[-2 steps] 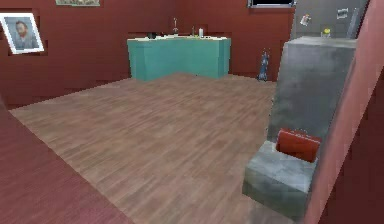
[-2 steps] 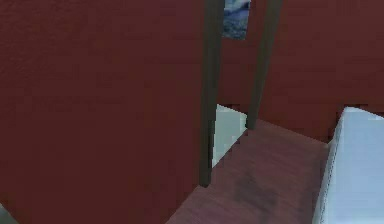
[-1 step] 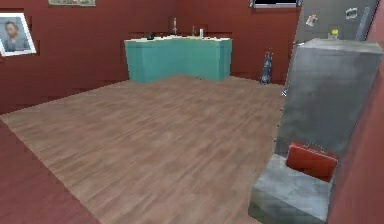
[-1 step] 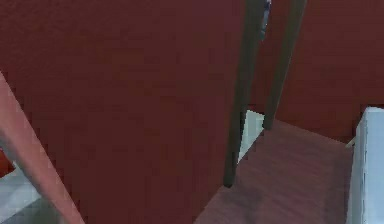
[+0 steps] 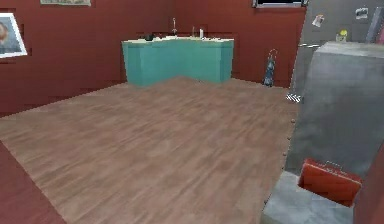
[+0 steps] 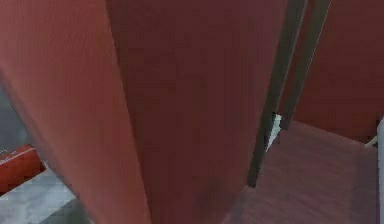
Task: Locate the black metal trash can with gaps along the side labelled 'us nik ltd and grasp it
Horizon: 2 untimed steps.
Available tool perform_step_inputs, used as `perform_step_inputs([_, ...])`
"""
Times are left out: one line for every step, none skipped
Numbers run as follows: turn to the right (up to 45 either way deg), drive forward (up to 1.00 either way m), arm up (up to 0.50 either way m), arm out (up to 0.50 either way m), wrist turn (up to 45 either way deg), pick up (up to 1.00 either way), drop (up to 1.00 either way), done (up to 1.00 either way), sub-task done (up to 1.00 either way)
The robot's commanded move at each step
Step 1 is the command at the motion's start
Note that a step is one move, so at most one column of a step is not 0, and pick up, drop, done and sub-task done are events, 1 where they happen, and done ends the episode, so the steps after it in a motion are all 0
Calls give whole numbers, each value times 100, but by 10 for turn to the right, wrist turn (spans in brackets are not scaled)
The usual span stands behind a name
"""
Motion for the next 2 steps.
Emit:
perform_step_inputs([450, 0, 0, 0, 0, 0, 0, 0, 0])
perform_step_inputs([450, 0, 0, 0, 0, 0, 0, 0, 0])
